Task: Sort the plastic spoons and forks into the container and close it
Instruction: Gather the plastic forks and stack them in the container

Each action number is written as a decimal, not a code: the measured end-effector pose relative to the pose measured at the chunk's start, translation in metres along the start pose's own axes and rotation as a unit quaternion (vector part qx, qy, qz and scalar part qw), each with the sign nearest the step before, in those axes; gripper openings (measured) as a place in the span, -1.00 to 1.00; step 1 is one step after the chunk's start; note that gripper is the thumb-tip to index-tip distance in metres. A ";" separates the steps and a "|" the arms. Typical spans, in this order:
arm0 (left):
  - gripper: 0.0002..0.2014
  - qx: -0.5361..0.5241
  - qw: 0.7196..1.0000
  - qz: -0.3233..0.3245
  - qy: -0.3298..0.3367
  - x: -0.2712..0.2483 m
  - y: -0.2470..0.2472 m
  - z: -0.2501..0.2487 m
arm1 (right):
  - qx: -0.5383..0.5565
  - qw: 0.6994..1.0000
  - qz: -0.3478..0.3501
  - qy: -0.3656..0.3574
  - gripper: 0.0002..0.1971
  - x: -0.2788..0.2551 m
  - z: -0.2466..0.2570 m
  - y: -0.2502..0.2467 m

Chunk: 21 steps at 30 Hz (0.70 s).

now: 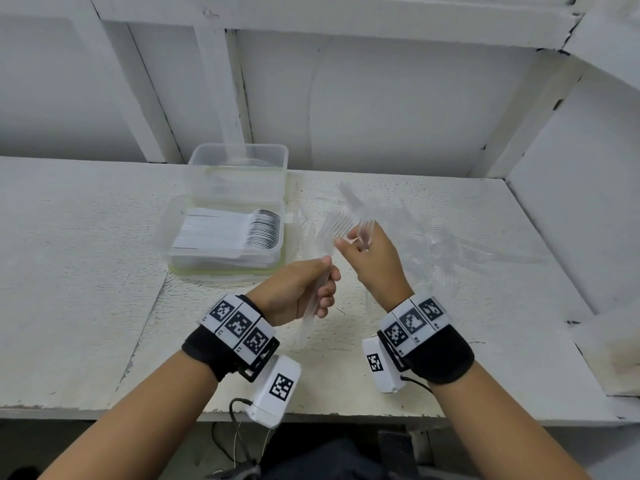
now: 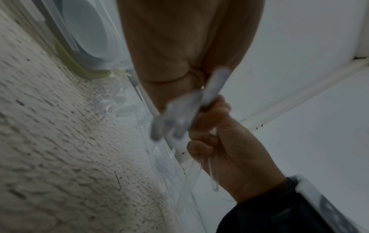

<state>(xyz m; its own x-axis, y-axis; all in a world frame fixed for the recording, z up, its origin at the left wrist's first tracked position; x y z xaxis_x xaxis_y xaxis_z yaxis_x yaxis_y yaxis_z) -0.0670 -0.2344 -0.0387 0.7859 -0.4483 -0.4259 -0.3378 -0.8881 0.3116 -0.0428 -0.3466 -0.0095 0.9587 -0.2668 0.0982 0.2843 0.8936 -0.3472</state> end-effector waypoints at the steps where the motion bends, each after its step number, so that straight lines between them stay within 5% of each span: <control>1: -0.68 -0.002 1.000 -0.015 0.006 0.001 -0.002 -0.001 | -0.001 1.000 0.004 0.013 -0.76 -0.001 -0.002 0.002; 7: -0.76 -0.023 0.990 -0.124 0.061 0.009 -0.012 -0.003 | 0.020 0.999 -0.021 0.024 -0.92 -0.008 -0.006 0.004; 10: -0.78 -0.031 0.983 -0.162 0.086 0.010 -0.015 -0.004 | 0.046 0.997 -0.039 0.038 -0.84 -0.013 -0.009 0.004; 21: -0.72 -0.079 0.982 -0.127 0.117 0.010 -0.008 -0.006 | -0.003 0.998 -0.045 -0.036 -0.82 -0.018 0.003 0.018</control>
<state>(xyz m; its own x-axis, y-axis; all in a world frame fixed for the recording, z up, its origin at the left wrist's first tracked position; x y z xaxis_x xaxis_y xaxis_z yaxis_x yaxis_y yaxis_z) -0.0530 -0.2310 -0.0405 0.9379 -0.1634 -0.3060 -0.0464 -0.9334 0.3559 -0.0551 -0.3247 -0.0142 0.9269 -0.3199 0.1965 0.3703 0.8650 -0.3387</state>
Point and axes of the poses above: each hand's wrist, its own x-axis towards the middle knuckle, its own y-axis out of the palm, z = x × y, the point moved 7 cm from there along x, towards the middle knuckle, and after that the axes turned 9 degrees about -z, right-handed, at the moved point
